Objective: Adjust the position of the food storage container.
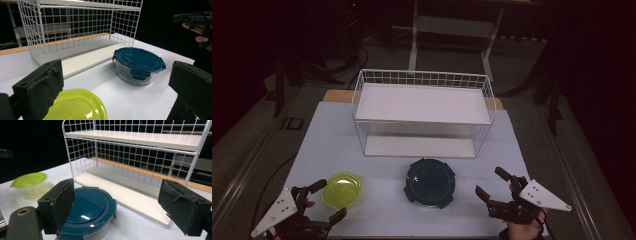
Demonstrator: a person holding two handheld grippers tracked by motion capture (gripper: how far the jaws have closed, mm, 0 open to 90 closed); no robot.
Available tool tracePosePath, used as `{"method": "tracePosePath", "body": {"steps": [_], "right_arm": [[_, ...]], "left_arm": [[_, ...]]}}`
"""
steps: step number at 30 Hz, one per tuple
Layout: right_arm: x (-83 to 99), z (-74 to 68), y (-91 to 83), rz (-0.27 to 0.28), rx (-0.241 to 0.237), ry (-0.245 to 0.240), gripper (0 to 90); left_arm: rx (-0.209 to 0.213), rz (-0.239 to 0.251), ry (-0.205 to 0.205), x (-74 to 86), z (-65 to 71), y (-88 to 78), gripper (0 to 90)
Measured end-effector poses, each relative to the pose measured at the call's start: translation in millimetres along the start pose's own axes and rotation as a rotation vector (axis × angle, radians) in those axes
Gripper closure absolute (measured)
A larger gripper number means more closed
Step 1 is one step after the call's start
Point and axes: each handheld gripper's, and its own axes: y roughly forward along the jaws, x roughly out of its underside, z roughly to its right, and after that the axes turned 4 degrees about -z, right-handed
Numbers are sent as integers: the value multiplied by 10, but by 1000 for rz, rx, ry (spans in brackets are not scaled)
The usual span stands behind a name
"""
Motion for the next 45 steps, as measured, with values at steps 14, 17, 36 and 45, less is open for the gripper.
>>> {"method": "tracePosePath", "body": {"steps": [14,17,36,45], "right_arm": [[-118,-95,-32,10,-26,10,134],[-181,-109,-43,17,-26,6,135],[-423,-4,451,-111,-44,18,224],[-353,87,777,-208,-68,21,598]], "left_arm": [[4,2,-1,-1,-1,5,0],[4,2,4,-6,6,4,0],[3,4,-3,-4,-11,12,0],[5,3,-5,0,-20,19,0]]}}
